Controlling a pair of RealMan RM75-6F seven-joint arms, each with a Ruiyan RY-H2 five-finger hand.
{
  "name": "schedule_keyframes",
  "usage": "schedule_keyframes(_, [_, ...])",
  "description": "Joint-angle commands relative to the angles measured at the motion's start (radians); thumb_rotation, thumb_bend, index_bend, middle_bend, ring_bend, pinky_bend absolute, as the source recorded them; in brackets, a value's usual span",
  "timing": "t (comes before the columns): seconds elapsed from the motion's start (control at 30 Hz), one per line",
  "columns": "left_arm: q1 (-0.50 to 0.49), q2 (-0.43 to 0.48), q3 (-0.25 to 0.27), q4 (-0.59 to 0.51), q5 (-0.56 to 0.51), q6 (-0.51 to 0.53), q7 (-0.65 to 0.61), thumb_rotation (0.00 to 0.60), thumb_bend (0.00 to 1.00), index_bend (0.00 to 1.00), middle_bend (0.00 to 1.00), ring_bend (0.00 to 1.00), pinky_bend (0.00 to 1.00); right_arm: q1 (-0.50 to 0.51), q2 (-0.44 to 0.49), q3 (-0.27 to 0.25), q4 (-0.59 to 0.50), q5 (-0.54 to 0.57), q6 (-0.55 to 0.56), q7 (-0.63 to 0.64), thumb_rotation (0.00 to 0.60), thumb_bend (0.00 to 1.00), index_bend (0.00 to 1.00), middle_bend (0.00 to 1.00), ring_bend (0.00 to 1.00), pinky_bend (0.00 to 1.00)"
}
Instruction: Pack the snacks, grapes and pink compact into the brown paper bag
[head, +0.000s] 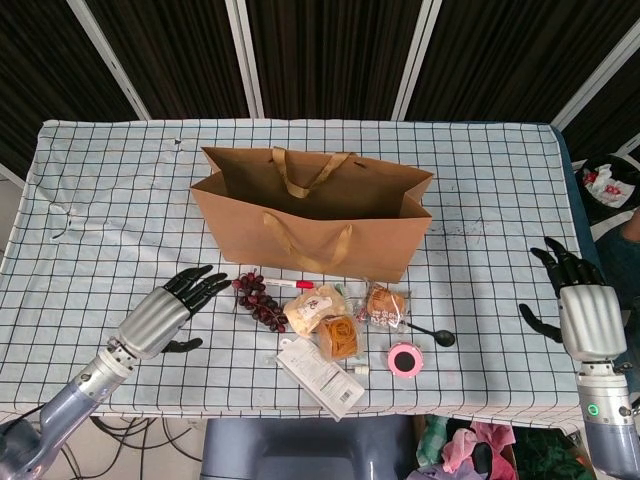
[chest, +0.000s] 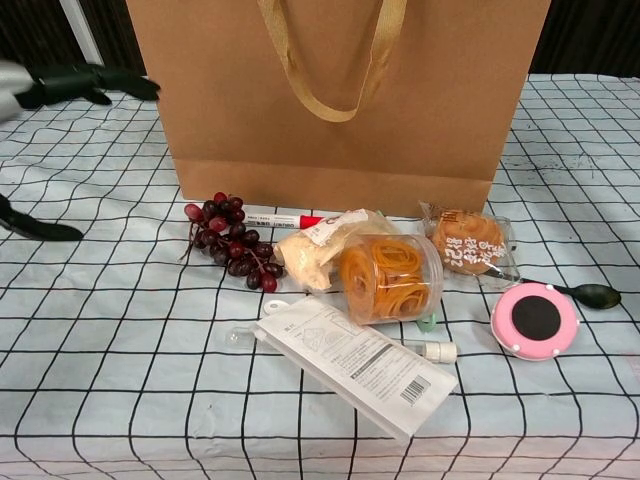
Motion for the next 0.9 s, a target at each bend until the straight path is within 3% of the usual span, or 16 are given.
schedule_keyframes(0.03, [-0.046,-0.092,0.005,0.075,-0.038,-0.091,0.038,0.600,0.10,0.07,0.09,0.00,0.14,-0.020,-0.021,-0.027,0.015,-0.028,0.020,-0.031,0.600,0.18,0.18,0.10,0.19,0.23])
schedule_keyframes(0.5, [-0.171,-0.345,-0.043,0.272,-0.074,-0.215,0.135,0.600,0.17,0.10,0.14,0.02,0.14,-0.030,-0.036,-0.030,0.042,-0.013,0.006,-0.020,0.600,0.17,0.18,0.10,0.19,0.23])
schedule_keyframes(0.9, [-0.223,-0.393,-0.048,0.361,-0.081,-0.221,0.169,0.600,0.21,0.16,0.21,0.10,0.16,-0.043,-0.036,-0.031,0.066,-0.007,0.006,0.014,0.600,0.18,0.18,0.10,0.19,0.23])
